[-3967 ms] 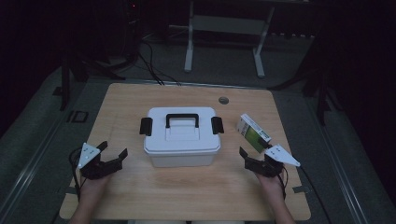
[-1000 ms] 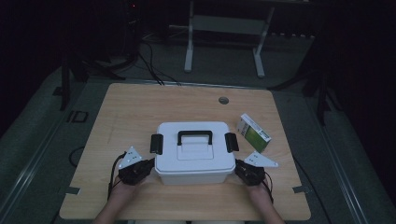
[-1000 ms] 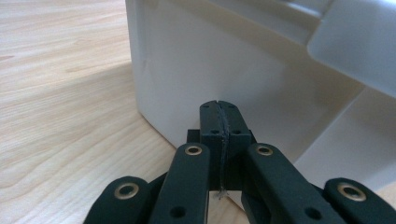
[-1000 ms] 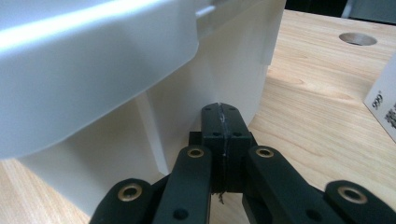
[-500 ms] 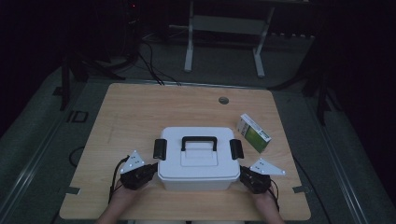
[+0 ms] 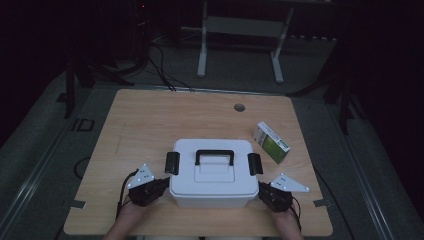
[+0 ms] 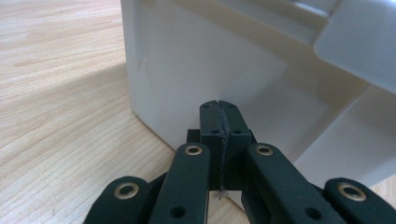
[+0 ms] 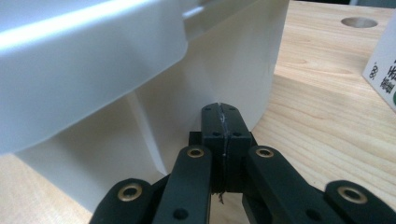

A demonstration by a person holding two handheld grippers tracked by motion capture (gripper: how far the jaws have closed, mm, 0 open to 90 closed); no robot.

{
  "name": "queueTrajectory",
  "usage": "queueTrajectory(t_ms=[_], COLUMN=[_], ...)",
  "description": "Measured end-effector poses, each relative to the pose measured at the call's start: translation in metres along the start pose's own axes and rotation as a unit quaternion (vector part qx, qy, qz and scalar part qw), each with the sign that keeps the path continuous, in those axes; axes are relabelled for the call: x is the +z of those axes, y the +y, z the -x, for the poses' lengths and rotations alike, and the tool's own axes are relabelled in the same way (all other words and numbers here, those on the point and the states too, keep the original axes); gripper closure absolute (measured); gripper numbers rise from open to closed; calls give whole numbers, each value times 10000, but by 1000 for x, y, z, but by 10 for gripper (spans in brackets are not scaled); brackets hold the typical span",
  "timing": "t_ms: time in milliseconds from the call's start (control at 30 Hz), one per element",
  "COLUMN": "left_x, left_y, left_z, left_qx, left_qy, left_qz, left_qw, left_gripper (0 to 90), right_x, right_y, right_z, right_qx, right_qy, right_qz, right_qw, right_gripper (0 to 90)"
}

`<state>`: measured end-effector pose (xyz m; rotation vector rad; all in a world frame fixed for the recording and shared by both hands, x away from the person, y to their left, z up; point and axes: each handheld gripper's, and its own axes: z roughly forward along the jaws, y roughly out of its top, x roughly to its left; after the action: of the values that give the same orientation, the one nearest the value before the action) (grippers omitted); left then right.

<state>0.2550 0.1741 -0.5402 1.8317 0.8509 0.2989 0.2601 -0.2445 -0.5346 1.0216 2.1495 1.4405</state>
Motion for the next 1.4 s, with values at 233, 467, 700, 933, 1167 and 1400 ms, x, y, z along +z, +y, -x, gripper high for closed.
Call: queueTrajectory(t_ms=[233, 467, 700, 933, 1167, 1400], left_x=[-2, -5, -4, 1, 5, 7], left_y=[0, -1, 2, 6, 9, 14], left_z=[-5, -11, -18, -25, -30, -39], left_qx=[-59, -92, -108, -130, -168, -180], left_qy=[57, 98, 207, 242, 317, 383], left_qz=[12, 54, 32, 30, 45, -17], left_qw=[10000, 9999, 9997, 9996, 9993, 9991], left_gripper=[897, 897, 897, 897, 897, 896], right_x=[9, 20, 26, 34, 40, 47], right_y=[5, 9, 12, 17, 20, 23], right_z=[1, 1, 1, 6, 9, 11], right_qx=[-28, -36, -5, 72, 131, 123], right_qy=[9, 2, 22, -19, -58, -60], right_qz=[-19, -4, -5, 17, 44, 77], right_qw=[10000, 10000, 10000, 10000, 9999, 9999], right_gripper=[900, 900, 900, 900, 900, 900])
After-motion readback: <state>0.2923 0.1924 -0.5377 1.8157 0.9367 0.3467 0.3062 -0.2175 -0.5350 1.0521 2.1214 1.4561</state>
